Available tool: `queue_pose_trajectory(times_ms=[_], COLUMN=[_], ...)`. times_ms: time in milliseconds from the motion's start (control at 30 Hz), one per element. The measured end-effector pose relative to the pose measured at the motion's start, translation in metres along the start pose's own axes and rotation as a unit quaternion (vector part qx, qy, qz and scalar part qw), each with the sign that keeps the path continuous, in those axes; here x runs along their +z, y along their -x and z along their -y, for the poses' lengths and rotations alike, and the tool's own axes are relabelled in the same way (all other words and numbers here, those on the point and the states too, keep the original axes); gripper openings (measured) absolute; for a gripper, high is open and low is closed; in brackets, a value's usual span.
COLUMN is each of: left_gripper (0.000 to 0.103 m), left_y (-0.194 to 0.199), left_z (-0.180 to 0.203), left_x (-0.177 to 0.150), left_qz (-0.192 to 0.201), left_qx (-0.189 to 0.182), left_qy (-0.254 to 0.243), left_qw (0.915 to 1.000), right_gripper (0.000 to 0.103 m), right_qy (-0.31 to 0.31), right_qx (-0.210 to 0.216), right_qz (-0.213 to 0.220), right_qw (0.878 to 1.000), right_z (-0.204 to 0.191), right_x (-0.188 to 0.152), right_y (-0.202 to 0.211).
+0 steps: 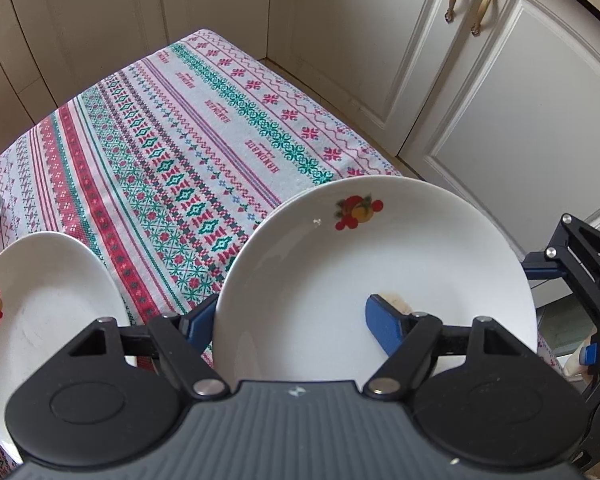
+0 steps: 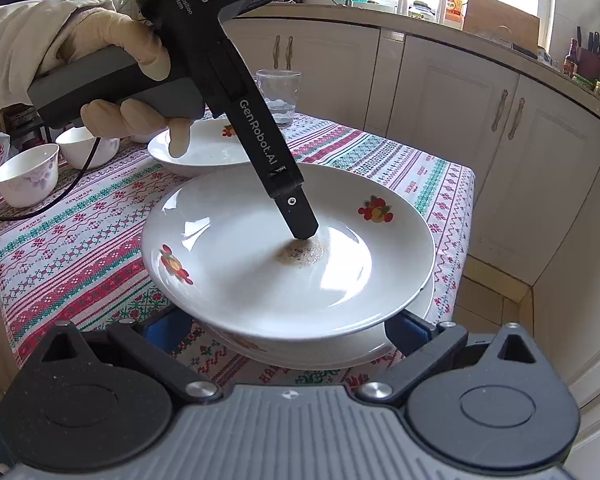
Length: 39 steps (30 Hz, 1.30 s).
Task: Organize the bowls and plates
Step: 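Lower the held plate onto the other flower plate with the left tool, then open the left tool and pull it back from the stacked plates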
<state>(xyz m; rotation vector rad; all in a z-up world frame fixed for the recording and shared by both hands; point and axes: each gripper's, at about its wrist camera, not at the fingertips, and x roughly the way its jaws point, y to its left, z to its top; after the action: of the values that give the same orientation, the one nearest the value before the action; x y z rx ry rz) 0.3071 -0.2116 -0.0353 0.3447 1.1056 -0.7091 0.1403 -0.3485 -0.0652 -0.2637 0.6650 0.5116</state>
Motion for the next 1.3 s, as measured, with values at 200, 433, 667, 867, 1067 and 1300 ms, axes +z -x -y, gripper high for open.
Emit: queue_pose_trajectory(times_ms=[200,433,667,867,1067,1300], left_gripper=[0.076,0.077,0.076,0.076,0.077,0.084], left_y=[-0.001,-0.003,-0.005,-0.008,-0.007,0.01], left_z=[-0.001,-0.001,0.001,0.002,0.002,0.007], left_x=[0.0,0.001,0.002,0.002,0.002,-0.002], left_qz=[0.0,-0.002,-0.003,-0.005,-0.002,0.029], left_qx=[0.003,0.006,0.006,0.004,0.006,0.023], left_qy=[-0.003,-0.006,-0.012,-0.012,-0.014,-0.024], left_qw=[1.0,1.0,0.9999,0.9999,0.9999,0.999], right_gripper=[0.103,0.103,0.103,0.103,0.103,0.103], right_qy=[-0.013,-0.023,-0.029,-0.031,-0.037,-0.038], right_qx=[0.003,-0.004,-0.016,-0.022,-0.024,-0.034], right_qz=[0.0,-0.004,-0.011,-0.014,-0.023,-0.022], right_qw=[1.0,1.0,0.999,0.999,0.999,0.998], right_z=[0.004,0.003,0.001,0.001,0.002,-0.003], right_x=[0.001,0.002,0.003,0.001,-0.002,-0.003], right_y=[-0.001,-0.001,0.002,0.004,0.004,0.005])
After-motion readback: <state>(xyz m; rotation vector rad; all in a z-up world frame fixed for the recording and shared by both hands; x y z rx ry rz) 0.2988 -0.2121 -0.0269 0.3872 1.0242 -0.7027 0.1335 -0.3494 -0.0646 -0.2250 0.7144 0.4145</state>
